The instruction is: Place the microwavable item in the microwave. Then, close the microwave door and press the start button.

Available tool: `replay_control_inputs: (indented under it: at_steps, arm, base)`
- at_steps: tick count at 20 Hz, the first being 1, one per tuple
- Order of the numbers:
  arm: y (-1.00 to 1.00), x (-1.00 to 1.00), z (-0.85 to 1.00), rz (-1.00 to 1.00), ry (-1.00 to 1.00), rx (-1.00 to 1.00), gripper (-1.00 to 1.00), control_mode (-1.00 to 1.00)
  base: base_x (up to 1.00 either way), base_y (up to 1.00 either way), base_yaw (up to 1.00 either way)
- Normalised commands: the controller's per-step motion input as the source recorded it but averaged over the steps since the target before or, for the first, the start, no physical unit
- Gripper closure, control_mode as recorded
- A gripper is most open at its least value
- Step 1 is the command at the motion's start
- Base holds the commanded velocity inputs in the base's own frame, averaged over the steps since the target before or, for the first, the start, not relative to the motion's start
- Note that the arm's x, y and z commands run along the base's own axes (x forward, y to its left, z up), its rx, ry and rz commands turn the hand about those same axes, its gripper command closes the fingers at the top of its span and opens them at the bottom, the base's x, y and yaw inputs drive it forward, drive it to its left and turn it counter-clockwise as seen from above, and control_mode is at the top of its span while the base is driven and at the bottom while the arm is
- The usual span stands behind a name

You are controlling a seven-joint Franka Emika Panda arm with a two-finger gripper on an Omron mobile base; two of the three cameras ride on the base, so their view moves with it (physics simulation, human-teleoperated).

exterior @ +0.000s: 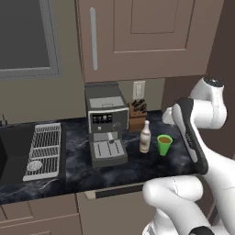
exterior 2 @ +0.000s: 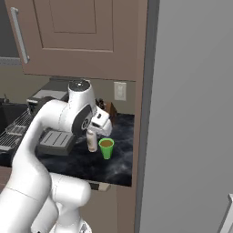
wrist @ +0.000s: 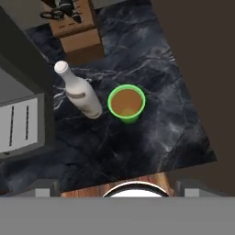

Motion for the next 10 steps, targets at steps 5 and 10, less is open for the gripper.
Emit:
replay_control_inputs:
  at_steps: [5, 10]
  arm:
    - [-0.55, 0.01, -0.26, -0.26, 0.1, 0.15, -1.0, -1.0]
    - [-0.21, 0.26, -0.17, -0.11, 0.03, 0.06, -1.0, -1.0]
  base:
    - [0.0, 0.0, 0.0]
    - [0.0, 0.0, 0.0]
